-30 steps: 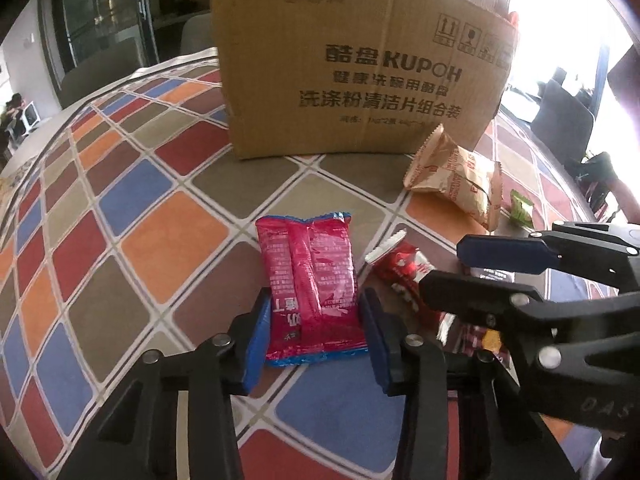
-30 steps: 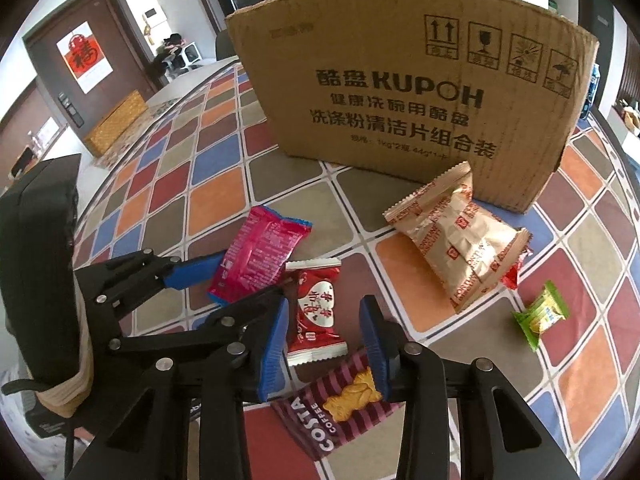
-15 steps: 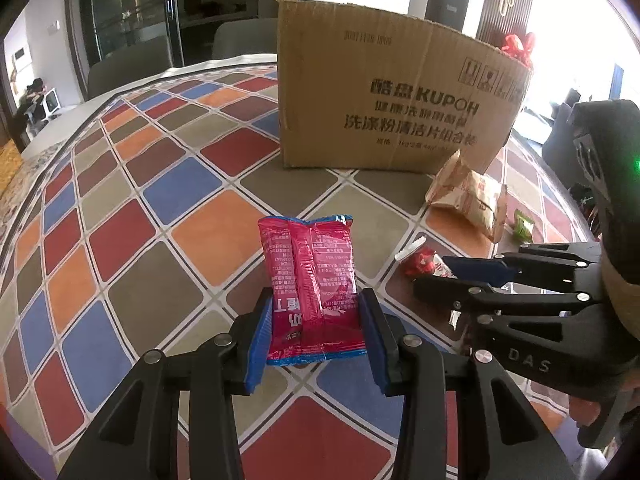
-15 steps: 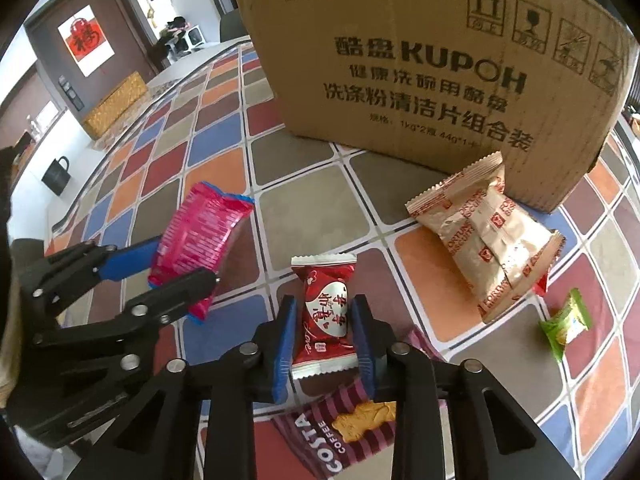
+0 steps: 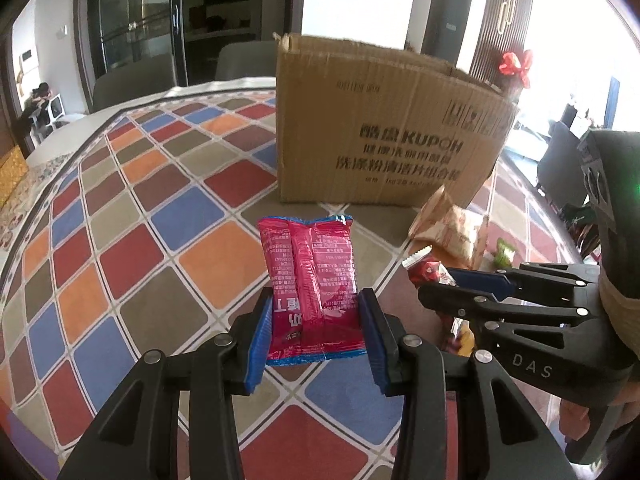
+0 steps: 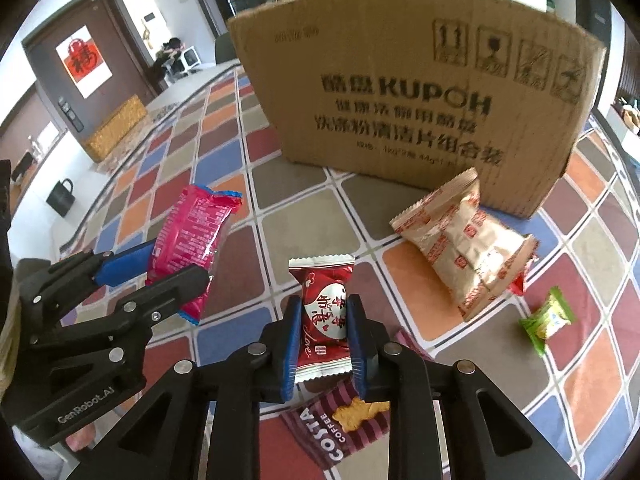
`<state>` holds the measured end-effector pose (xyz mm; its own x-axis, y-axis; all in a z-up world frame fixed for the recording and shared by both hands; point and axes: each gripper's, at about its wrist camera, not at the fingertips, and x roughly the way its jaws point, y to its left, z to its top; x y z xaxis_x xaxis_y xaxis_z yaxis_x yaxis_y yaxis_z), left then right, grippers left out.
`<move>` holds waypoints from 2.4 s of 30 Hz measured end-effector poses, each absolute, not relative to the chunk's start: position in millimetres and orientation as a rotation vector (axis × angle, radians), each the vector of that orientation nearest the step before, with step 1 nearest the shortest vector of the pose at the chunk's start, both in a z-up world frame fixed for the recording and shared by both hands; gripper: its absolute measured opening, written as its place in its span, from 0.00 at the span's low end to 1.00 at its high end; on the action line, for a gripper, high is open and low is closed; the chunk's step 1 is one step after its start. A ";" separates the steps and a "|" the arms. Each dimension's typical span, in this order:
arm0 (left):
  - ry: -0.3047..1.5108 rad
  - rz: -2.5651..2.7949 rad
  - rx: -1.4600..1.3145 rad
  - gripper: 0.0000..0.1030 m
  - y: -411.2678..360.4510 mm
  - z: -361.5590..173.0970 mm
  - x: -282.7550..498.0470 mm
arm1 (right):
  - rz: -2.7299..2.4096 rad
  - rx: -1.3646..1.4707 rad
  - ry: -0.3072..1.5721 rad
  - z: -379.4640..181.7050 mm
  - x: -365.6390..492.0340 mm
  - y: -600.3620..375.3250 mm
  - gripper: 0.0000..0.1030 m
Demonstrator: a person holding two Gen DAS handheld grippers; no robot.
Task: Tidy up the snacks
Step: 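Carry the pink bag and red candy over the box and open both tools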
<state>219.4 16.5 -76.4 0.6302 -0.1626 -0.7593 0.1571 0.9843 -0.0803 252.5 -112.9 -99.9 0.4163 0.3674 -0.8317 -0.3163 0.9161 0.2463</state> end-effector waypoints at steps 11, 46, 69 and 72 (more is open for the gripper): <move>0.761 -0.205 -0.019 0.40 9.3 -34.3 216.0 | 0.400 0.061 0.930 -53.1 242.0 -132.9 0.22; 0.526 -0.239 0.005 0.40 -24.2 72.0 270.7 | 0.320 0.102 0.632 69.5 278.0 -178.4 0.23; 0.699 -0.233 0.007 0.40 -36.9 53.9 366.8 | 0.271 0.084 0.708 63.7 353.0 -184.4 0.23; 0.681 -0.196 0.034 0.48 -35.8 54.5 366.6 | 0.253 0.074 0.738 57.6 360.0 -183.1 0.27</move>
<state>366.6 -35.8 54.5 0.7590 -0.1694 -0.6287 0.1914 0.9810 -0.0332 360.0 -183.1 57.6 0.7111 0.2532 -0.6559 -0.2017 0.9671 0.1547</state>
